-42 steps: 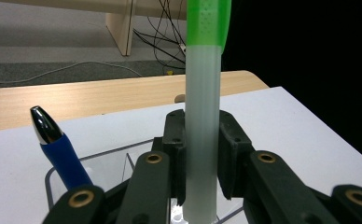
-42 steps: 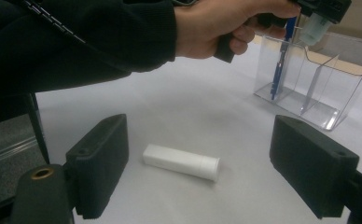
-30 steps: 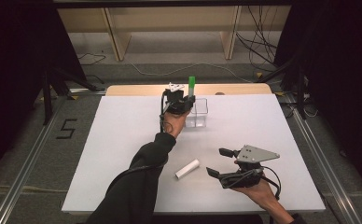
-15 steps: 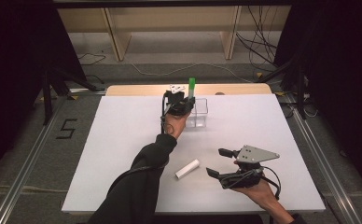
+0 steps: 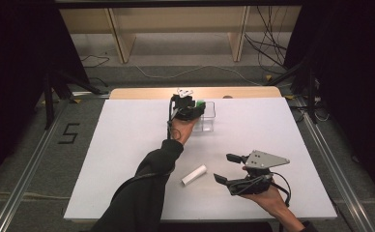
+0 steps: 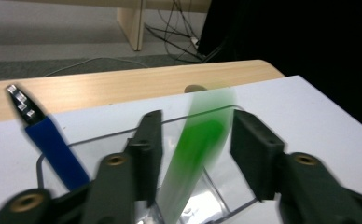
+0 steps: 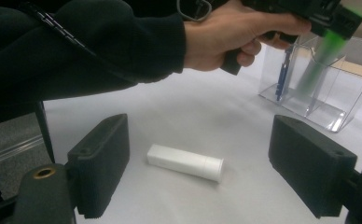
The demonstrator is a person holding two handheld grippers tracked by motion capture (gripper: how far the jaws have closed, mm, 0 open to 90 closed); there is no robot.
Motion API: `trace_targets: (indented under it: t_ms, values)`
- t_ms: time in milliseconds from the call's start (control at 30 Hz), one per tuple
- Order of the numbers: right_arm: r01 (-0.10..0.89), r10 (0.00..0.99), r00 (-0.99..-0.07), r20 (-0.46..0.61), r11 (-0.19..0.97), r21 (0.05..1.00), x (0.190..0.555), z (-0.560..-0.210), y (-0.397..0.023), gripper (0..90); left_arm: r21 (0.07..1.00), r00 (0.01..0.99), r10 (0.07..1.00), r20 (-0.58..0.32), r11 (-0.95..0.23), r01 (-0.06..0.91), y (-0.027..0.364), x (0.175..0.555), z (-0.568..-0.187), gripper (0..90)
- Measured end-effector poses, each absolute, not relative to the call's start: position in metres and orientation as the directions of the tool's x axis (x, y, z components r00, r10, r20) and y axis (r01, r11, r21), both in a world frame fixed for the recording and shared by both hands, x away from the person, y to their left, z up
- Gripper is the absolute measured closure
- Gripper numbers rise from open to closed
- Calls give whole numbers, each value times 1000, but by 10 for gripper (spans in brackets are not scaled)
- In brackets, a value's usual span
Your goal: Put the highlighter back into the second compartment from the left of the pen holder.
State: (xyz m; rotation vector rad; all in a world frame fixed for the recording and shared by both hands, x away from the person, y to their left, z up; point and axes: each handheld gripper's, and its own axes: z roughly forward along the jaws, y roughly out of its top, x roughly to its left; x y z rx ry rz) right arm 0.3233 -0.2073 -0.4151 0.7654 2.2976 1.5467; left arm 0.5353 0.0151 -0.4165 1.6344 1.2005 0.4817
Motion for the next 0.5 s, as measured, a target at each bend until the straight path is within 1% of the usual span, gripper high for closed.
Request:
trace_targets:
  t_ms: [67, 133, 333, 500]
  values:
    - [277, 563, -824, 69, 294, 915, 323, -415, -207, 214, 883, 428, 871, -241, 15, 469, 16, 533, -411, 410]
    - [276, 562, -824, 69, 292, 916, 323, -415, -207, 213, 891, 439, 870, -224, 0, 454, 16, 530, -405, 361]
    - [276, 567, -821, 65, 295, 915, 324, -415, -207, 212, 890, 484, 849, -210, -39, 454, 20, 519, -388, 308]
    - [278, 571, -819, 63, 297, 914, 324, -415, -208, 210, 880, 520, 828, -209, -73, 470, 27, 507, -380, 289]
